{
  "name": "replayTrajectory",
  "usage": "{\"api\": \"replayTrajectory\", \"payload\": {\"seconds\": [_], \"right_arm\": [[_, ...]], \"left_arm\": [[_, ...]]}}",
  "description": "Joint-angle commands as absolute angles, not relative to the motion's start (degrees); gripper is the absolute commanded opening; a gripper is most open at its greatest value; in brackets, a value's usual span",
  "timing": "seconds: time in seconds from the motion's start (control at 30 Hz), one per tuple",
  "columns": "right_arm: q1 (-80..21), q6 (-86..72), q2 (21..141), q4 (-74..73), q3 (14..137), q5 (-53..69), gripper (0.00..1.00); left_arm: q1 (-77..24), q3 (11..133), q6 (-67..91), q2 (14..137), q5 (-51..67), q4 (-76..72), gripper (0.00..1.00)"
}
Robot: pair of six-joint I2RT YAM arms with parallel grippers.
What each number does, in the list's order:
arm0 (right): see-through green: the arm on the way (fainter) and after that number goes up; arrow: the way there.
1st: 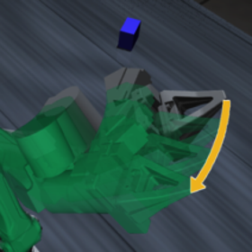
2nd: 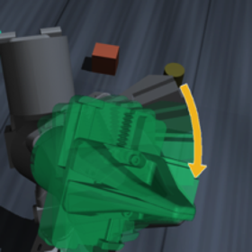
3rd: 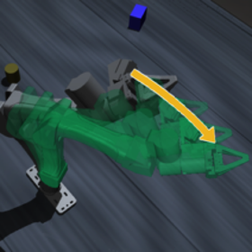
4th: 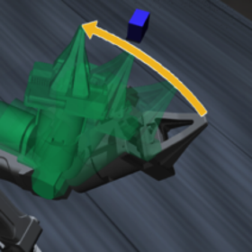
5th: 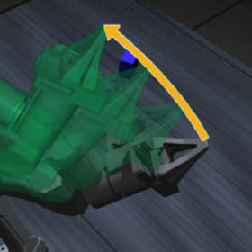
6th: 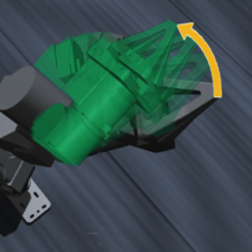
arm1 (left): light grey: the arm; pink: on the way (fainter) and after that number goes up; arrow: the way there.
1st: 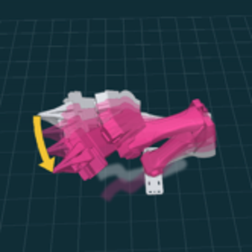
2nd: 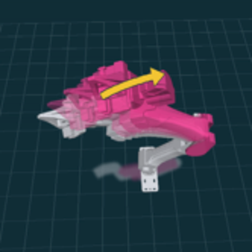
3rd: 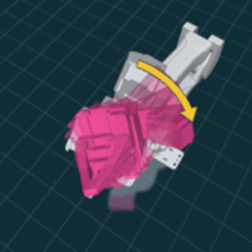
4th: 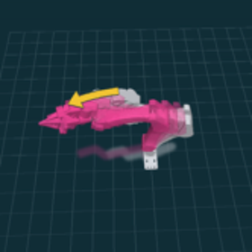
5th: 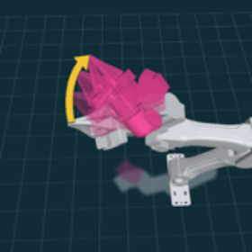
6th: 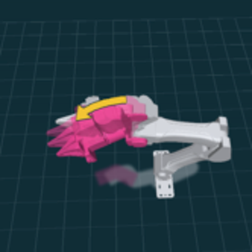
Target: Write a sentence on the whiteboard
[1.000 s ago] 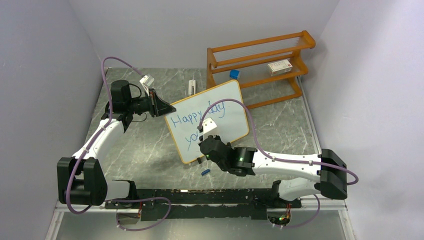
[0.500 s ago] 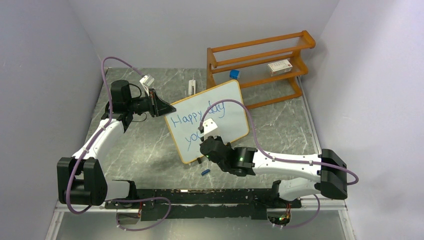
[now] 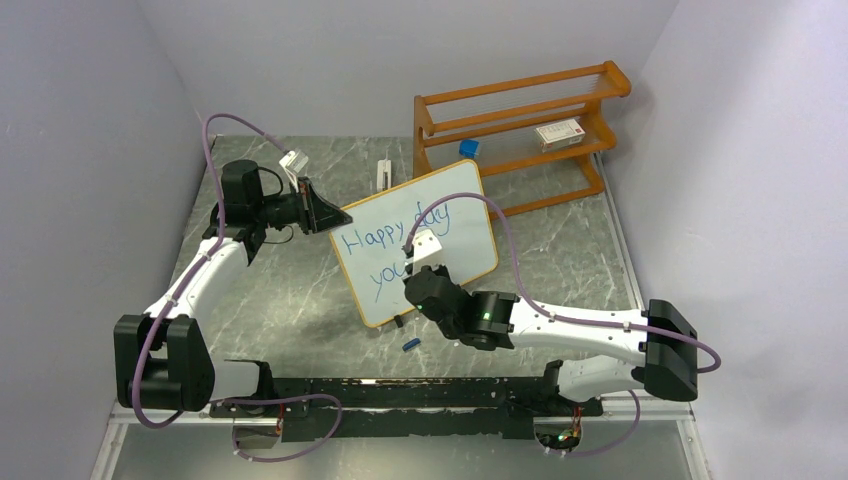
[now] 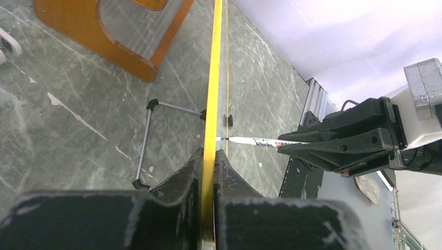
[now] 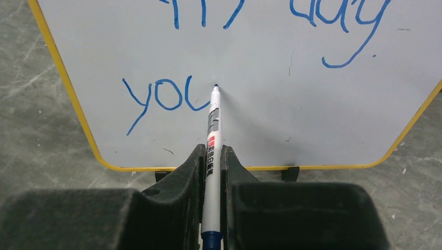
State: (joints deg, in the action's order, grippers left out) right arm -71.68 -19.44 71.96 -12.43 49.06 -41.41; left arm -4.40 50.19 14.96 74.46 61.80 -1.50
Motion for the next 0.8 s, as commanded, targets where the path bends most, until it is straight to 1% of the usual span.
{"api": "replayTrajectory", "payload": {"seconds": [0.0,0.4,0.77], "right_arm": [[-71.32,-18.59,70.91,-9.2,48.67,-43.22,0.0],[-71.1,-20.57,71.29,-12.66,48.04,-42.34,0.0],[-71.1,-22.3,72.27,-15.76,46.85,-38.13,0.0]], "left_arm": [[-5.63,49.31,12.96,75.15,60.01,0.46,0.05],[-5.63,49.31,13.03,75.15,59.94,0.44,0.05],[-5.62,49.31,13.11,75.41,59.96,0.44,0.05]]}}
